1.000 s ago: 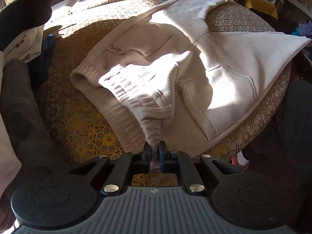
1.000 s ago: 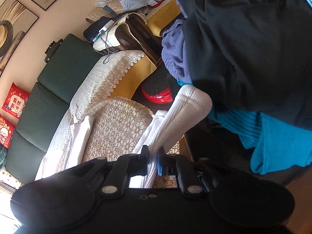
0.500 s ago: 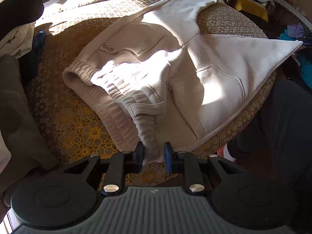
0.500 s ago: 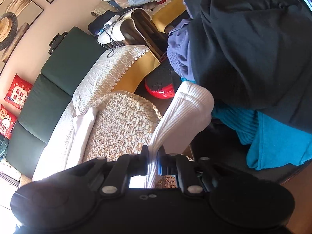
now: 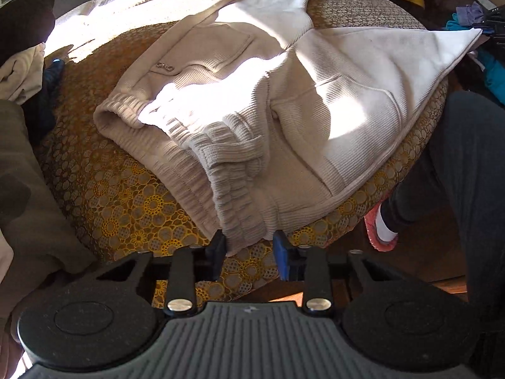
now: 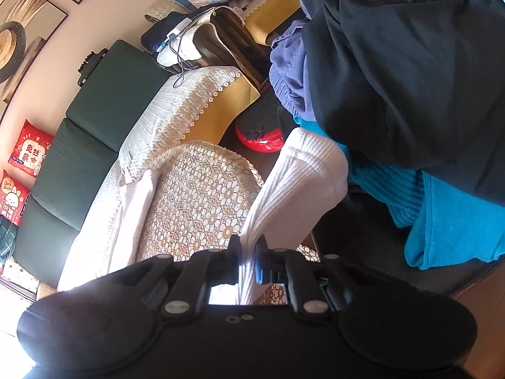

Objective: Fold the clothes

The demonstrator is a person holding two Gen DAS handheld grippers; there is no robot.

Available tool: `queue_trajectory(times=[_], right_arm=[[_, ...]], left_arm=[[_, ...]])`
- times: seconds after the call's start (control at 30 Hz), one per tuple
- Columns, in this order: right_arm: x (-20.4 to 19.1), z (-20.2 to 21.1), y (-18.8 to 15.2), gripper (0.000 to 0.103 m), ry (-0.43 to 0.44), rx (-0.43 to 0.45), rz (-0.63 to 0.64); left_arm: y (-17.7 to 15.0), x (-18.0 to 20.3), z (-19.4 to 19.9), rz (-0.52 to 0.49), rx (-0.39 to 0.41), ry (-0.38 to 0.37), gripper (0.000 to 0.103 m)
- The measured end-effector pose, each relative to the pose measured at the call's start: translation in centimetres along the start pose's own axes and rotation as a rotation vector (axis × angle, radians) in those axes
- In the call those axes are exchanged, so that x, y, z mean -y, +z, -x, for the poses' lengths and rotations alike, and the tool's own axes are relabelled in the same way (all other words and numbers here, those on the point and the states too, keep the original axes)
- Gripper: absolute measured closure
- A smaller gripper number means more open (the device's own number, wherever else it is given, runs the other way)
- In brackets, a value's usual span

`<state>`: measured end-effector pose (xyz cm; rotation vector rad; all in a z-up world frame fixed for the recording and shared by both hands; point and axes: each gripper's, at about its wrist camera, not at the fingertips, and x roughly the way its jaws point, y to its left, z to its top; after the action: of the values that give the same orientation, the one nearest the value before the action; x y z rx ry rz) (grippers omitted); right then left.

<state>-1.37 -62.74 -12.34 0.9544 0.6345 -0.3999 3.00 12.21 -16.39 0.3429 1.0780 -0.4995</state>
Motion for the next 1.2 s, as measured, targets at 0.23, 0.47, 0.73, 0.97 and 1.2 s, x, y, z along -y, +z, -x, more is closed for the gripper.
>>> queue_trajectory(times=[0.23, 0.47, 0.73, 0.97, 1.2], right_arm=[[-1.4, 0.4, 0.9, 0.000, 0.070, 0.015, -0.026], [-2.5, -0.3, 1.1, 0.000, 0.067, 0.000, -0.004], [-2.3, -0.5, 1.0, 0.000, 0.064, -0.012, -0.002], [-2.3, -0.6, 1.1, 0.000, 0.061, -0.018, 0.002], [-1.9, -1.6, 0.9, 0.000, 0.020, -0.031, 0.009]], left_arm=[[-0.8, 1.8, 0.5, -0.157, -0.018, 0.150, 0.069], [-0.7, 2.0, 1.5, -0.117, 0.057, 0.111, 0.040], [-0.4, 1.7, 0.7, -0.093, 0.072, 0.058, 0.040], [-0.2, 2.3, 1.5, -0.113, 0.103, 0.063, 0.040], [0.8, 3.7, 1.8, -0.159, 0.147, 0.027, 0.039]])
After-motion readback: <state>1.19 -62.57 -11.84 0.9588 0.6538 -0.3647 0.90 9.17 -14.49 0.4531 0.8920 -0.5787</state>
